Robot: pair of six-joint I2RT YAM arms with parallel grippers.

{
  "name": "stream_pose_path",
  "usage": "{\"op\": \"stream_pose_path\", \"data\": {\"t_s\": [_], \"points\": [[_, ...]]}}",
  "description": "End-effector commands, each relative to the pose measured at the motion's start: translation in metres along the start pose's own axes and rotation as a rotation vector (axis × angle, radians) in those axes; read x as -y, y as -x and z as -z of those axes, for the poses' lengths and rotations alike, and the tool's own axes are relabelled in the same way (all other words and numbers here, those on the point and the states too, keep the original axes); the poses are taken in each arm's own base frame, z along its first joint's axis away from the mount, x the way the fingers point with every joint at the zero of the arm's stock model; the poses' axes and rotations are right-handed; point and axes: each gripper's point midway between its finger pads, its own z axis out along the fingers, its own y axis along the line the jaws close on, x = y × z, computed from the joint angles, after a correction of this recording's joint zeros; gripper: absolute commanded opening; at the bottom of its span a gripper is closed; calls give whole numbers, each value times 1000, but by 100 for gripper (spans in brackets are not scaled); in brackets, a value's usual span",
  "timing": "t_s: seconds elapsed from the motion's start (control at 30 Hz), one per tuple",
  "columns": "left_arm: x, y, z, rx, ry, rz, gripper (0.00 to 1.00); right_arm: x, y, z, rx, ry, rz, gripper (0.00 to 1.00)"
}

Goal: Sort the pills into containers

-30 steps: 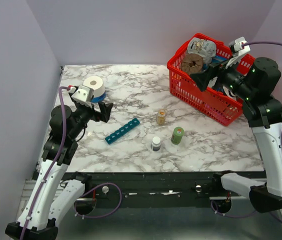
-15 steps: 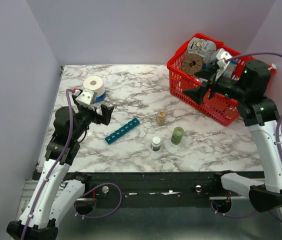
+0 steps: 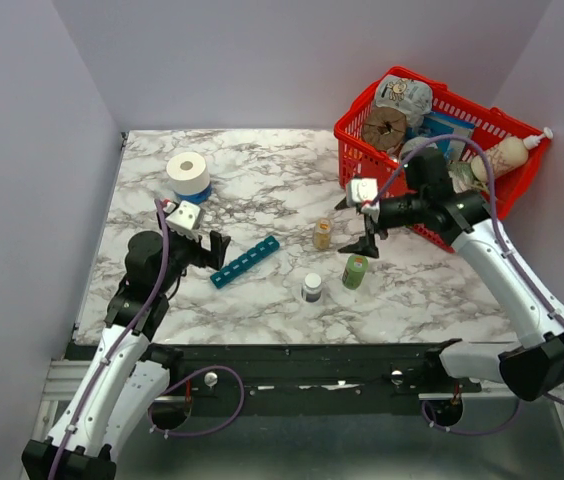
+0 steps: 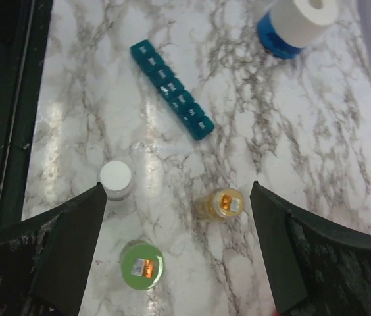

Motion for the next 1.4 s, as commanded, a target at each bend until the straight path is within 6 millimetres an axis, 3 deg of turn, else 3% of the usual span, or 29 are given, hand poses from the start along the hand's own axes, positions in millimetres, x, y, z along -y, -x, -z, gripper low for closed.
{"op": "stream_pose_path", "data": {"t_s": [0.0,0.1,0.3,0.43,0.53,0.63,0.83,0.97,1.0,1.03,1.23,1.37], "points": [[-1,-5,-4,32,-3,-18,99,-39,-37,-32,-83,182,116,100],[-1,-8,-6,32,-2,-18,99,-51,-50,-54,-128,238,128,100],[-6,-11,-6,30,20,-44,99,-46,-44,-80,-103,254,62,100],[-10,-13,-6,30,42,-50,99,-69,-69,-94,-174,316,103,99],[-10,-13,-6,32,43,-51,99,-74,-75,-101,-200,322,114,99],[-10,-14,-7,29,40,-54,99,-61,-65,-108,-185,282,87,99],[-16,-18,-8,18,67,-64,99,-35,-68,-133,-196,222,8,99],[-37,-18,-2,15,194,-51,99,-22,-71,-151,-172,261,148,100],[-54,-19,4,4,296,-46,99,-14,-65,-156,-149,269,253,100],[-58,-18,6,3,326,-46,99,-12,-69,-163,-142,287,293,100],[-66,-24,14,-12,373,-62,99,13,-67,-205,-109,359,390,99],[-76,-27,18,-7,426,-106,99,15,-78,-229,-123,387,397,98]]}}
